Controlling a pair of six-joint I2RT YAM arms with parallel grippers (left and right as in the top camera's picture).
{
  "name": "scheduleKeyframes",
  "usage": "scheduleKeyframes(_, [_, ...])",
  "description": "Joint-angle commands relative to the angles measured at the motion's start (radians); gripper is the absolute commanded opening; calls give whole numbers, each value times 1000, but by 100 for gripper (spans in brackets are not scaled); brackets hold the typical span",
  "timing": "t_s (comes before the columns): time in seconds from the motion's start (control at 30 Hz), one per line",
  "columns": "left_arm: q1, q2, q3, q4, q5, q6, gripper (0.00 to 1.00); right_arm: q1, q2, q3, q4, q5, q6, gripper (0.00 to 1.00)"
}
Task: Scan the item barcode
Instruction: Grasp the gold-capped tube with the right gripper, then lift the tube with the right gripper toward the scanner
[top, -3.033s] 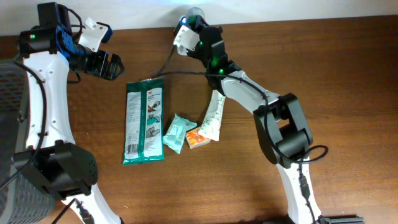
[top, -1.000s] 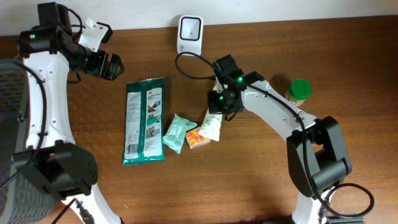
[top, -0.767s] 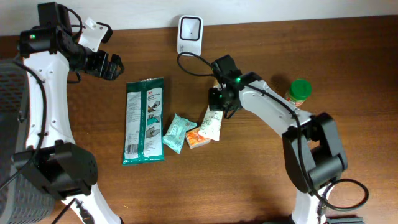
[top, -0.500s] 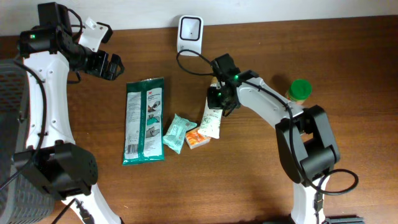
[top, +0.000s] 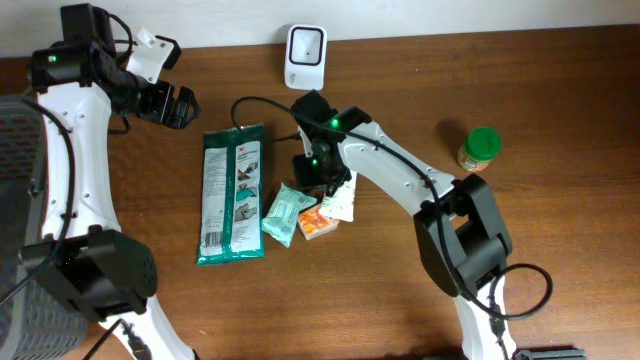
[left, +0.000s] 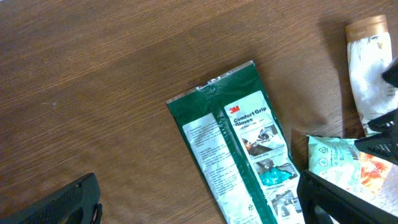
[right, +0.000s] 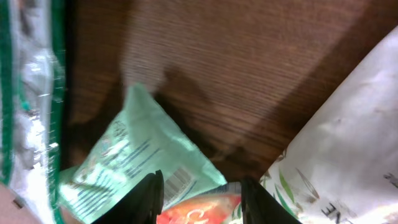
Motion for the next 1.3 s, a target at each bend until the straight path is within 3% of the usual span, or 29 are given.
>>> scheduleKeyframes(0.0, [3, -10, 7, 0, 4, 16, 99, 5, 44, -47, 27, -13, 29, 36])
scheduleKeyframes(0.17, [3, -10, 7, 0, 4, 16, 99, -57, 43, -46, -90, 41, -5, 36])
scheduleKeyframes(0.27, [3, -10, 7, 0, 4, 16, 99, -108, 42, -1, -160, 63, -106, 36])
scheduleKeyframes(0.47, [3, -10, 7, 0, 4, 16, 99, -51, -60, 75, -298, 503, -142, 47])
scheduleKeyframes(0.7, [3, -10, 7, 0, 4, 16, 99, 34, -27, -53, -133, 573, -140, 48])
scheduleKeyframes(0.83, [3, -10, 7, 0, 4, 16, 99, 35, 24, -55, -122, 674, -144, 47])
scheduleKeyframes(1.07, [3, -10, 7, 0, 4, 16, 99, 43, 124, -56, -112, 671, -155, 47])
scheduleKeyframes(1.27, [3, -10, 7, 0, 4, 16, 99, 44, 140, -191, -98, 672, -154, 42])
